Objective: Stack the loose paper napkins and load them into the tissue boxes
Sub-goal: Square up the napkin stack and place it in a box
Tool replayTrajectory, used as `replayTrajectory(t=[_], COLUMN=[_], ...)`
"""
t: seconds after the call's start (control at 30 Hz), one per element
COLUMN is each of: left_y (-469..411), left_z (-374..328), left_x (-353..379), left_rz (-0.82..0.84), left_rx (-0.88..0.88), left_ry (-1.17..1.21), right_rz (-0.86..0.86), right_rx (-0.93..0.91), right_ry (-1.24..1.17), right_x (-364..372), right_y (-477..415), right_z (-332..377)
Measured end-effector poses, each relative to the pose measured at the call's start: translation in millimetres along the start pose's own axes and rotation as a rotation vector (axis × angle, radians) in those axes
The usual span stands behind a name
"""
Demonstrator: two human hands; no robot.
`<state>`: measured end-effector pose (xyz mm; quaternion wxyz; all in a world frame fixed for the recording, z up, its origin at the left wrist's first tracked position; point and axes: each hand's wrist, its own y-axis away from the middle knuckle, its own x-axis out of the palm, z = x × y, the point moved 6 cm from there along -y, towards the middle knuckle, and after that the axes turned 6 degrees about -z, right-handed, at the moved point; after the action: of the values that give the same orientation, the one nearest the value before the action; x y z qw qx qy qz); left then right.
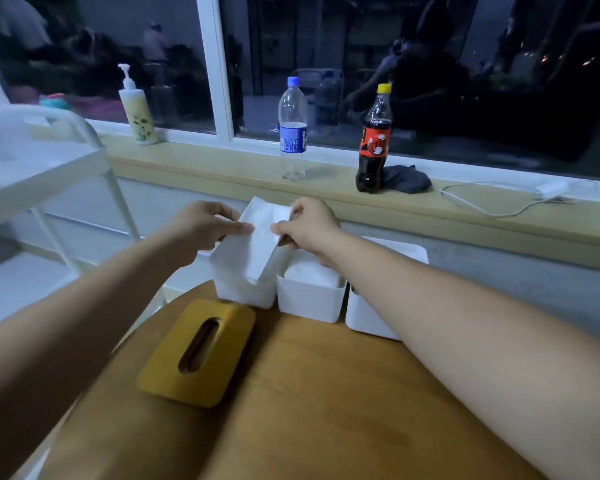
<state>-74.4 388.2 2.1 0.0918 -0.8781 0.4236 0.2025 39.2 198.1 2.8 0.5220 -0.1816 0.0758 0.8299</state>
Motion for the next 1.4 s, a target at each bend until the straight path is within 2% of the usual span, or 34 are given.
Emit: replayTrajectory(t=[0.17, 0.37, 0.6, 0.77, 1.03, 1.13, 1.4], left_y=[-28.1, -36.4, -36.9, -32.2, 18.3, 58.5, 152.2], left_z=[18.7, 19.5, 13.3, 0.6, -45.0, -68.4, -108.8], left_x=[-0.5, 7.8, 14.9, 23.7, 52.3, 85.1, 197.8], left_rz=[-0.075, -0.12, -0.137, -0.1, -0.054, 0.025, 0.22], left_rx=[0.054, 0.135, 0.253, 0.382, 0.417, 0.468, 0.554], left_ry=[-0.176, -0.399, -0.67, -0.714, -0.46, -0.324, -0.203], right_rz=[-0.106, -0.131, -0.12, -0.061, -0.112, -0.176, -0.294], right_rx=[-0.076, -0.102, -0.282, -0.391, -0.415, -0.415, -0.353], right_ry=[0.234, 0.526, 0.647, 0.661, 0.433, 0.39, 0.409], right_x=[17.5, 23.2, 29.7, 30.5, -45.4, -91.6, -210.2], right_y=[-16.1, -28.9, -28.9, -21.5, 34.4, 67.7, 168.4], right_z=[-4.0, -13.5, -22.2, -21.1, -11.9, -20.4, -80.2])
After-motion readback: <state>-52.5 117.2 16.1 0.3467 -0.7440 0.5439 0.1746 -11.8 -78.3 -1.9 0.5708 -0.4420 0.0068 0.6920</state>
